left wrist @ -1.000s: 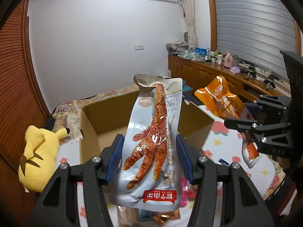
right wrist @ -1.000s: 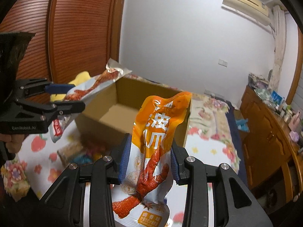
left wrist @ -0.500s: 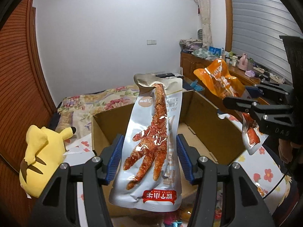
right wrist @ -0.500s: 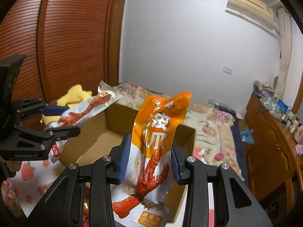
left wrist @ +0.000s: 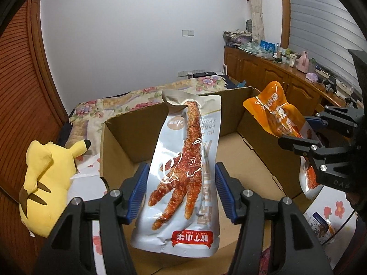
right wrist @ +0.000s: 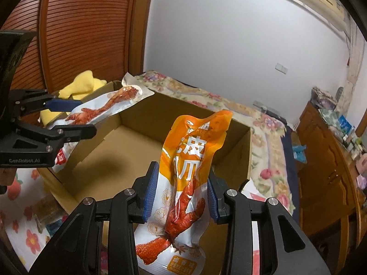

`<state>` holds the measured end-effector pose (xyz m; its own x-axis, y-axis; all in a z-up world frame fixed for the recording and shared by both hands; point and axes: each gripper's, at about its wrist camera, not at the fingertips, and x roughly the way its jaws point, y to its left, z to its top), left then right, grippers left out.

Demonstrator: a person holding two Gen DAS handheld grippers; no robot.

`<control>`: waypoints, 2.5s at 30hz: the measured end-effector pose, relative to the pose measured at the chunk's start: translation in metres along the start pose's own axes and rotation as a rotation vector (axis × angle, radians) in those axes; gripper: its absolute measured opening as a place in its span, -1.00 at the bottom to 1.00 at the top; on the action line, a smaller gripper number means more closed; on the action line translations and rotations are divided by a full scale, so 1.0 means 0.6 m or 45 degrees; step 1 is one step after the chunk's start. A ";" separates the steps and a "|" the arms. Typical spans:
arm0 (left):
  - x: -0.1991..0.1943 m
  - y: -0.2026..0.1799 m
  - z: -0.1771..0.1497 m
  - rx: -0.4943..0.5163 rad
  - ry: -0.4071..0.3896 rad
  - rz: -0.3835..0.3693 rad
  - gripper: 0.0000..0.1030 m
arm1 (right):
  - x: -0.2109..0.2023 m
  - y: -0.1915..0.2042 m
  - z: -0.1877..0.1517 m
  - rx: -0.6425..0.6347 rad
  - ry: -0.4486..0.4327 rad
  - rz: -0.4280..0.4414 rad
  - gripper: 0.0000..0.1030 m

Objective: Organize snacks
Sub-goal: 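Carry both packets over the box and open both tools to drop them, then grasp wafer bar with left tool while right tool grasps silver-blue packet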

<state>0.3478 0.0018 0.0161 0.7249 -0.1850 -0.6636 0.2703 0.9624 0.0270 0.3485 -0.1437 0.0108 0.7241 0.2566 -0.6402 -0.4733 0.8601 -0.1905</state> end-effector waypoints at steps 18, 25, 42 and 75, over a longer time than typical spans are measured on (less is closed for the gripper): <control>-0.024 0.004 -0.011 -0.003 -0.029 -0.007 0.25 | 0.006 -0.019 -0.002 0.102 0.010 0.005 0.00; -0.072 -0.004 -0.029 0.006 -0.073 -0.036 0.25 | -0.035 -0.013 -0.003 0.110 -0.028 0.018 0.10; -0.180 -0.041 -0.165 0.050 -0.106 -0.083 0.25 | -0.206 0.041 -0.125 0.159 -0.106 0.012 0.10; -0.057 -0.002 -0.308 -0.096 0.159 -0.047 0.32 | -0.146 0.027 -0.381 0.425 0.122 0.037 0.64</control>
<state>0.2055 0.0437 -0.0997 0.6298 -0.1988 -0.7509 0.2432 0.9685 -0.0524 0.1628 -0.2532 -0.1064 0.6546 0.2542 -0.7120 -0.2915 0.9538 0.0725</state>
